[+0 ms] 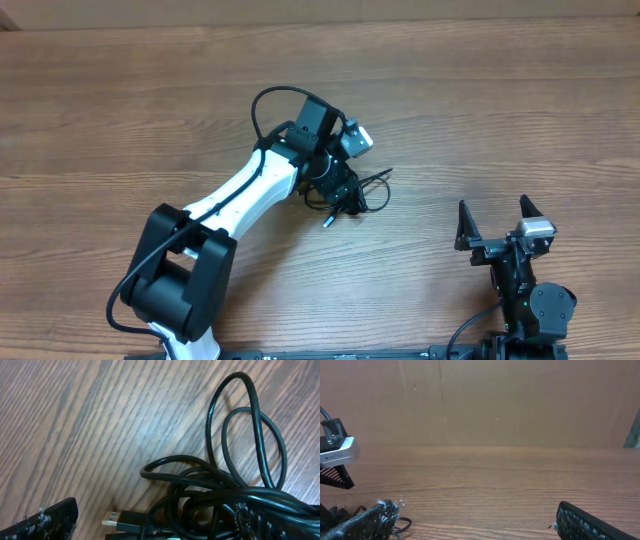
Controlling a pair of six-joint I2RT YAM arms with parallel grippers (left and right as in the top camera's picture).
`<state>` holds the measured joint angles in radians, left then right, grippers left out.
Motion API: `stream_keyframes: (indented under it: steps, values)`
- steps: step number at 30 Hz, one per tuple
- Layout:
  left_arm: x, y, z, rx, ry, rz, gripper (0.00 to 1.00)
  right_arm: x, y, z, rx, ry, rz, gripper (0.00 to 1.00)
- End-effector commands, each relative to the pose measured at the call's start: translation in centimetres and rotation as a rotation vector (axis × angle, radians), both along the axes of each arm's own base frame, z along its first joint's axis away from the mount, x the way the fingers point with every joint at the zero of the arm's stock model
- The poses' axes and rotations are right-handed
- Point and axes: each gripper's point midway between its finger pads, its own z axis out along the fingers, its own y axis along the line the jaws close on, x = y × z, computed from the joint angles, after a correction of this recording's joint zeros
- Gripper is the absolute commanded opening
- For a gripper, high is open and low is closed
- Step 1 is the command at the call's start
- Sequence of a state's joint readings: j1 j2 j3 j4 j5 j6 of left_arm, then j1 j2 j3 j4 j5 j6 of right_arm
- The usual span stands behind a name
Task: Untangle cables
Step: 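Lower the left gripper and grasp a loop of the black cables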
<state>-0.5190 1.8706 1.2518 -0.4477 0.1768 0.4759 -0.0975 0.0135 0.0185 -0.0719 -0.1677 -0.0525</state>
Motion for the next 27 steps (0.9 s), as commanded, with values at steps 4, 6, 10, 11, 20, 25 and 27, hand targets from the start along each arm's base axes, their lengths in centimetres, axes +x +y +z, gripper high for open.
stream_keyframes:
  steps: [4,6,10,11,20,25,27]
  values:
    - [-0.3,-1.5,0.2,-0.024,0.001,-0.051,1.0,0.0,-0.1,-0.2,-0.002,-0.002,-0.005,1.0]
    - [-0.4,-1.4,0.1,-0.024,0.003,-0.051,1.0,0.0,-0.1,-0.2,-0.001,-0.002,-0.005,1.0]
    - [-0.8,-1.8,0.1,-0.041,0.02,-0.067,1.0,0.0,-0.1,-0.2,-0.001,-0.002,-0.005,1.0]
    - [-1.0,-1.9,0.0,-0.043,0.023,-0.07,1.0,0.0,-0.1,-0.2,-0.002,-0.002,-0.005,1.0]
    - [-1.8,-2.6,-0.3,-0.04,0.036,-0.109,1.0,0.0,-0.1,-0.2,-0.001,-0.002,-0.005,1.0]
    - [-2.1,-2.9,-0.3,-0.036,0.025,-0.147,1.0,0.0,-0.1,-0.2,-0.001,-0.002,-0.005,1.0]
    - [-2.2,-2.8,-0.4,-0.033,0.032,-0.146,1.0,0.0,-0.1,-0.2,-0.001,-0.002,-0.005,1.0]
